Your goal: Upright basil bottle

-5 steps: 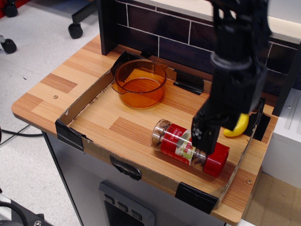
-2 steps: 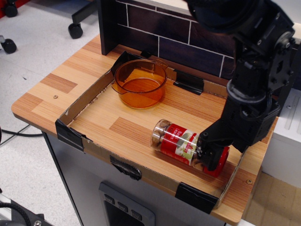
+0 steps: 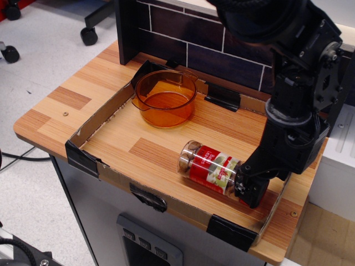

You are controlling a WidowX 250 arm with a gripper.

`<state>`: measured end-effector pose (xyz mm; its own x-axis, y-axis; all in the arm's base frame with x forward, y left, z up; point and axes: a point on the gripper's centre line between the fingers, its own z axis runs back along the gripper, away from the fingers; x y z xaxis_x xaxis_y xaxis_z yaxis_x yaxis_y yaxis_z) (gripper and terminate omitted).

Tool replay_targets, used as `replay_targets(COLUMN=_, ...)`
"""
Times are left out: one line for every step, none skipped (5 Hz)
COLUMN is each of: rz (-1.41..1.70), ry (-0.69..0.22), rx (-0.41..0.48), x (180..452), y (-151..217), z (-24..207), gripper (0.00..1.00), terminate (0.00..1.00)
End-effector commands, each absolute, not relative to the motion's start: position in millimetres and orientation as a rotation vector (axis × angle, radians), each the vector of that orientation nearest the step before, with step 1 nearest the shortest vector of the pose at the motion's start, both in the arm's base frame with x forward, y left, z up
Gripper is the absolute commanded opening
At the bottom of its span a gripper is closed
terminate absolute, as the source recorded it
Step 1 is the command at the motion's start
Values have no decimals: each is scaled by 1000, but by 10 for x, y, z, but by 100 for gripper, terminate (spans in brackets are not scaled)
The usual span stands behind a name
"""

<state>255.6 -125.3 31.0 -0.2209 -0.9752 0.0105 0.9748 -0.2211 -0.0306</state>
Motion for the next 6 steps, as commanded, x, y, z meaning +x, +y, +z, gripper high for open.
replay_targets(rz=-1735, ry=-26, rx=48, x=2646, y=-1107, z=496, gripper=100, terminate=0)
replay_targets(rz=-1712, ry=-25, rx=60, x=2658, y=-1109, z=445, gripper=100, terminate=0)
replay_targets(rz=-1662, ry=-7, rx=54, x=2671, y=-1123, z=383, gripper=100, terminate=0)
replay_targets(rz=-1654, ry=0, rx=60, x=2643, y=-1140, z=382, gripper=100, terminate=0)
replay_targets(rz=-1636, ry=16, rx=44, x=2619, y=-1155, z=365, gripper=100, terminate=0)
replay_targets(rz=-1594, ry=19, rx=24, x=2599, y=-1190, z=343, gripper=100, terminate=0)
